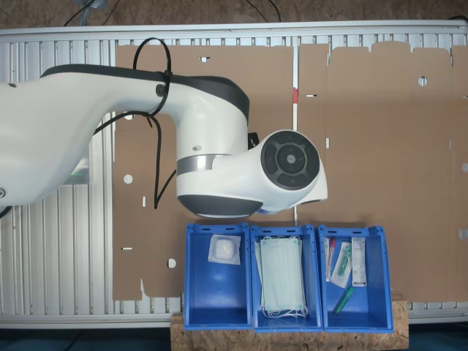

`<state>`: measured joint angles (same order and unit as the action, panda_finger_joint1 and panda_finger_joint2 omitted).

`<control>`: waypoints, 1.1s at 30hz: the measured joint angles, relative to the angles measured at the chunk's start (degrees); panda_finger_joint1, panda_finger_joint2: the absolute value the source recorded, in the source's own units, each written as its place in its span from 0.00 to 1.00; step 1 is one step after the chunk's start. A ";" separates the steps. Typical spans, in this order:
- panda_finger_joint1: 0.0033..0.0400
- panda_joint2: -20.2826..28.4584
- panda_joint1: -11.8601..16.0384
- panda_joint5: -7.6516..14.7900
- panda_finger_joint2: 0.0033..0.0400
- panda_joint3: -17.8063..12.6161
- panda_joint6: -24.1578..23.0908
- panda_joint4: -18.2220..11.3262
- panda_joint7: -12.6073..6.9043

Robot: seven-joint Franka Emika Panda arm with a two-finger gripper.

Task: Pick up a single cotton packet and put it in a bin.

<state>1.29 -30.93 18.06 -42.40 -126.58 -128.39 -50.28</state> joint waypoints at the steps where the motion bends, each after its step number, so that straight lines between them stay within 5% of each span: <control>1: 0.06 0.05 0.17 0.58 0.06 -0.55 0.09 -0.03 0.00; 12: 0.06 1.96 0.90 7.29 0.06 -5.24 1.05 -2.33 0.00; 33: 0.06 5.61 1.41 17.97 0.06 -9.17 1.36 -4.48 0.00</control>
<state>6.89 -29.52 36.02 -51.57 -125.22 -132.87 -50.28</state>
